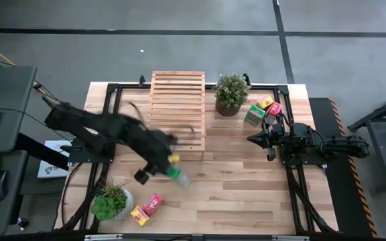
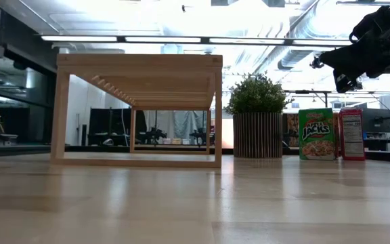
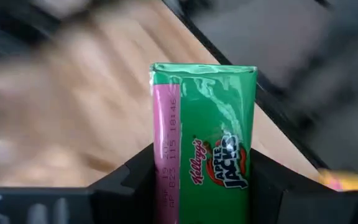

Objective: Stack cereal on shelf
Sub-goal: Put the bottom green cereal box on the shelf

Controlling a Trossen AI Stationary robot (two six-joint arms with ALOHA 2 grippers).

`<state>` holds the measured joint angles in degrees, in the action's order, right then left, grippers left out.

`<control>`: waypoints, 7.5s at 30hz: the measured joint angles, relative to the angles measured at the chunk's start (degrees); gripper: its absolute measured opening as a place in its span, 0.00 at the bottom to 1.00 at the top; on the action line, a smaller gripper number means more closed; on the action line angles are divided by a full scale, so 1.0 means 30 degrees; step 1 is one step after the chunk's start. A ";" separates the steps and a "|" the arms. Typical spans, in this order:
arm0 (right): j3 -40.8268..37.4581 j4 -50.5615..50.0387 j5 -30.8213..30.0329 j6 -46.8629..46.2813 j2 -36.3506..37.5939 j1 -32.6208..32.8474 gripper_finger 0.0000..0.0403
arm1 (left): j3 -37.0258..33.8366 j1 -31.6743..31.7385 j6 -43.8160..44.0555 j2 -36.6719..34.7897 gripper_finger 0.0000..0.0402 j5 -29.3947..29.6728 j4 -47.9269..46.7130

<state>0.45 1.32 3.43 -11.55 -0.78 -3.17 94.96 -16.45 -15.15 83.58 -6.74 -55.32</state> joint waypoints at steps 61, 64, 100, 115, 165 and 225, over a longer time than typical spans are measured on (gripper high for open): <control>0.0005 0.0005 -0.0002 0.0002 -0.0007 0.0000 0.00 | 0.9222 1.9928 1.7492 0.7501 0.40 0.5807 -0.9840; 0.0004 0.0005 -0.0004 0.0007 -0.0007 0.0001 0.00 | 0.9222 1.9826 1.7362 0.7521 0.40 0.5827 -0.9840; 0.0007 0.0007 -0.0001 0.0007 -0.0007 -0.0004 0.00 | 0.9222 1.8908 1.6493 0.7530 0.50 0.6413 -1.0139; 0.0001 0.0000 -0.0004 0.0002 -0.0007 0.0003 0.00 | 1.0236 1.8937 1.5946 0.7537 0.69 0.6336 -1.0019; 0.0007 0.0007 0.0003 0.0006 -0.0007 0.0002 0.00 | 0.9178 1.9636 -0.0140 0.7683 0.00 0.2477 -0.5065; 0.0004 0.0007 -0.0001 0.0002 0.0000 -0.0004 0.00 | 0.9214 1.6893 0.3828 0.7650 0.00 0.7977 -0.6244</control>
<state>0.46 1.34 3.43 -11.54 -0.78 -3.18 122.61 34.23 -3.67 106.53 17.19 -74.05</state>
